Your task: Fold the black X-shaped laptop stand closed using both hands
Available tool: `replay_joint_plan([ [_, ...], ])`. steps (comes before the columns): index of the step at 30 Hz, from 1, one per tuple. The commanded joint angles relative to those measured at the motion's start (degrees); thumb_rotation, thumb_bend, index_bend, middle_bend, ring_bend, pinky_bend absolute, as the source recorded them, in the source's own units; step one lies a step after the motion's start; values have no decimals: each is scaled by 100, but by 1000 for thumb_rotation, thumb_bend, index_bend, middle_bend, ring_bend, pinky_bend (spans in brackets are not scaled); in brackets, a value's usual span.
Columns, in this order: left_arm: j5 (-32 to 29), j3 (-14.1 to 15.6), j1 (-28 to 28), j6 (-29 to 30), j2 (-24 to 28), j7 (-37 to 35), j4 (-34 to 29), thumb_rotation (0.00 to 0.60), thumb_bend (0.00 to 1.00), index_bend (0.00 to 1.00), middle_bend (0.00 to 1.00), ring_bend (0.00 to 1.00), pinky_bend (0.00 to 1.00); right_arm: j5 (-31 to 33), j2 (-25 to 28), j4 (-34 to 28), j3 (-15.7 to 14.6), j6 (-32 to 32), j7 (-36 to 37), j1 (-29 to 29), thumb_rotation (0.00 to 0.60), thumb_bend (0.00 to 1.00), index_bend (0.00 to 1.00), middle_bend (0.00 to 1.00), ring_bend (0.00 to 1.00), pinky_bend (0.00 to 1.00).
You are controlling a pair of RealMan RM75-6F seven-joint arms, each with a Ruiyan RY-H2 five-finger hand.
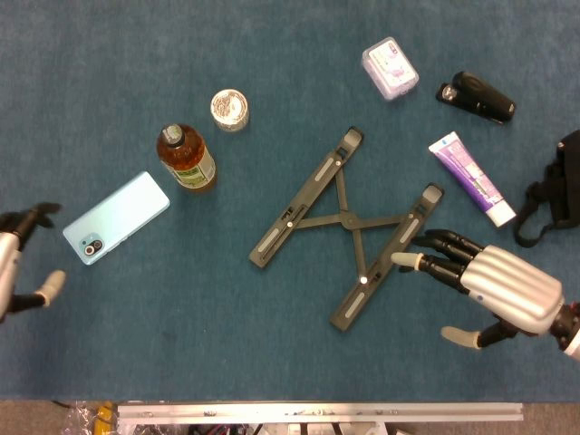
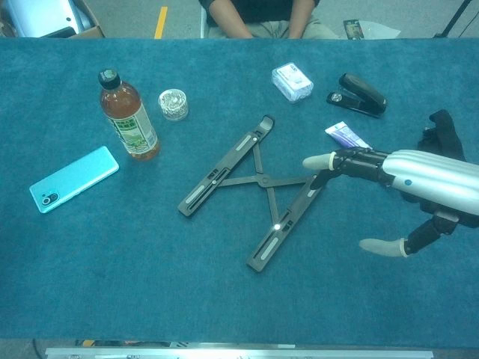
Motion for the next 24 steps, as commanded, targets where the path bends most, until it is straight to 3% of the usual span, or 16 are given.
replay_joint_plan([
  [1, 32, 129, -292, -537, 154, -391, -229, 600, 276, 185, 328, 293, 336, -5, 6, 6, -25, -14, -108, -15, 600, 253, 38, 210, 0, 47],
  [10, 27, 136, -1002, -1703, 220, -1189, -376, 600, 276, 186, 301, 289, 337, -83, -13, 65, -10, -70, -644, -17, 600, 216, 38, 210, 0, 47],
  [24, -642, -108, -1804, -2716, -450, -1148, -89, 600, 276, 185, 287, 263, 320, 68, -230, 384, 198, -268, -1920, -95, 600, 148, 38, 197, 0, 47],
])
